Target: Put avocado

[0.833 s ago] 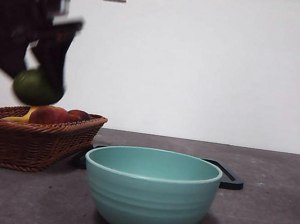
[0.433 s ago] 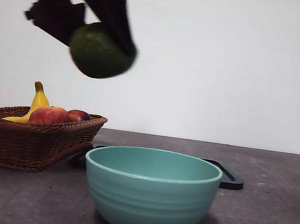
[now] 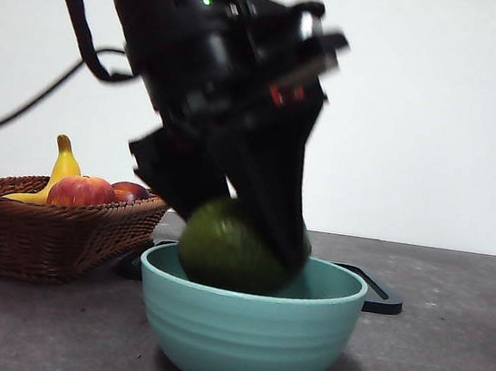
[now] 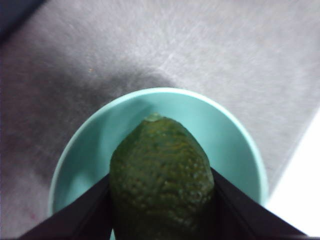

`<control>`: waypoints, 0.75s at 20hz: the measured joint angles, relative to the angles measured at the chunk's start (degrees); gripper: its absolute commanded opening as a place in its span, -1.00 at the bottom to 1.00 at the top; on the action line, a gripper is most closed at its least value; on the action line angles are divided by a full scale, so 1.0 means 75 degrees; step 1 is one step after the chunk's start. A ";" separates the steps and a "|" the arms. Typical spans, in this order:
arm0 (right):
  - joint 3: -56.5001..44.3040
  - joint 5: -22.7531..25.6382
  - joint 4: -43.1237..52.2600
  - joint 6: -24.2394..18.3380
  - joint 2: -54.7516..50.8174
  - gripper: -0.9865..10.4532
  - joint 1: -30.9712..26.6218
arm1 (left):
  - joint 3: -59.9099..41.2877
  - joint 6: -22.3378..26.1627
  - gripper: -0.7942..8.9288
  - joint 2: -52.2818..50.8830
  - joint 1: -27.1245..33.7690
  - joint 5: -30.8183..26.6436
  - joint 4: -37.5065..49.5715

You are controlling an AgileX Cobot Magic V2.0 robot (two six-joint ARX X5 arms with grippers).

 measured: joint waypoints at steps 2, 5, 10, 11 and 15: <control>0.0000 0.0000 0.0000 0.0000 0.0000 -0.21 0.0000 | 0.0000 0.0026 -0.48 0.0204 -0.0058 -0.0169 0.0090; 0.0000 0.0000 0.0000 0.0000 0.0000 -0.21 0.0000 | 0.0000 0.0166 -0.45 0.0437 -0.0090 -0.0332 0.0108; 0.0000 0.0000 0.0000 0.0000 0.0000 -0.21 0.0000 | 0.0000 0.0268 -0.17 0.0609 -0.0169 -0.0329 0.0114; 0.0000 0.0000 0.0000 0.0000 0.0000 -0.21 0.0000 | 0.0000 0.0274 -0.13 0.0609 -0.0198 -0.0329 0.0125; 0.0000 0.0000 0.0000 0.0000 0.0000 -0.21 0.0000 | 0.0035 0.0274 -0.13 0.0609 -0.0262 -0.0326 0.0189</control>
